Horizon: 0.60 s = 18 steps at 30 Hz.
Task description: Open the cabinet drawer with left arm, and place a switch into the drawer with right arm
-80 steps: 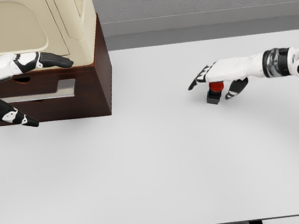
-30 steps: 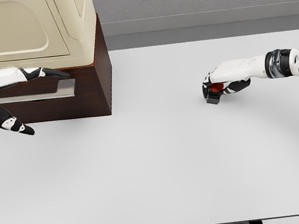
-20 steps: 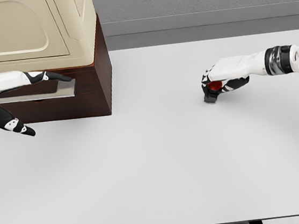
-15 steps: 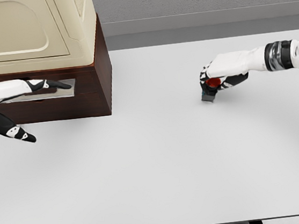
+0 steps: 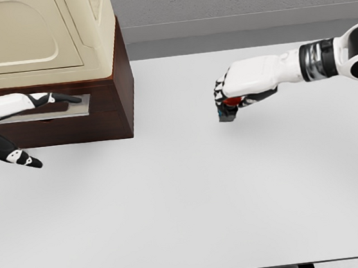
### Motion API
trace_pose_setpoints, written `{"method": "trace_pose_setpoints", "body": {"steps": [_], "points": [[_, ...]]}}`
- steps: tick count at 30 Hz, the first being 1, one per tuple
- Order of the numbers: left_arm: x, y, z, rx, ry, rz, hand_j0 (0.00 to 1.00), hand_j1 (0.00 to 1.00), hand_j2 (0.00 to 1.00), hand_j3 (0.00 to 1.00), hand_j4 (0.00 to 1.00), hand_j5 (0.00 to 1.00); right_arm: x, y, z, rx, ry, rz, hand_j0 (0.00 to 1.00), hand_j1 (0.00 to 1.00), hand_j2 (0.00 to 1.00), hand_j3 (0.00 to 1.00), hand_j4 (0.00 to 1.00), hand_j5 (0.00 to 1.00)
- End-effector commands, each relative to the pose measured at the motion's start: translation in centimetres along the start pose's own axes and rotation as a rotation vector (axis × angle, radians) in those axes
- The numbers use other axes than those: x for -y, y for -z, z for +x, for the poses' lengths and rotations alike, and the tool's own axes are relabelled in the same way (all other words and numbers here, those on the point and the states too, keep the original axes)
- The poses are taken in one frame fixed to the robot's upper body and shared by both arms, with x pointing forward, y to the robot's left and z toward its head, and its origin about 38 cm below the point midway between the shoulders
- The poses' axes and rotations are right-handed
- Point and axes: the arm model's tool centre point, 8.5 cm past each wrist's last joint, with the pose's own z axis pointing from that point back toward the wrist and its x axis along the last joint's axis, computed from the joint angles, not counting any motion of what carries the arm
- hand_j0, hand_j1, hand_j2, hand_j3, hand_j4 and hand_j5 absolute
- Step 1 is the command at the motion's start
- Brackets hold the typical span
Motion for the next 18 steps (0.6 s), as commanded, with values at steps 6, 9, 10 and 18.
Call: {"method": "trace_pose_setpoints", "body": {"steps": [6,9,10,18], "points": [[-1.4,-0.2,0.3,-0.040,0.079,0.038,1.00,1.00,1.00,1.00,1.00,1.00,1.7,0.5,1.2,0.035,-0.040,-0.025,0.41,0.41,0.41,0.41,0.41,0.41],[-1.5,-0.3,0.1,-0.057,0.106,0.041,1.00,1.00,1.00,1.00,1.00,1.00,2.0,0.7,1.3,0.040,-0.045,-0.027,0.41,0.41,0.41,0.41,0.41,0.41],[-1.5,-0.6,0.0,-0.060,0.103,0.050,1.00,1.00,1.00,1.00,1.00,1.00,2.1,0.8,1.3,0.043,-0.046,-0.030,0.41,0.41,0.41,0.41,0.41,0.41],[-1.1,-1.2,-0.6,-0.075,0.081,0.063,1.00,1.00,1.00,1.00,1.00,1.00,4.6,2.6,2.5,0.092,-0.084,-0.067,0.41,0.41,0.41,0.41,0.41,0.41]]}}
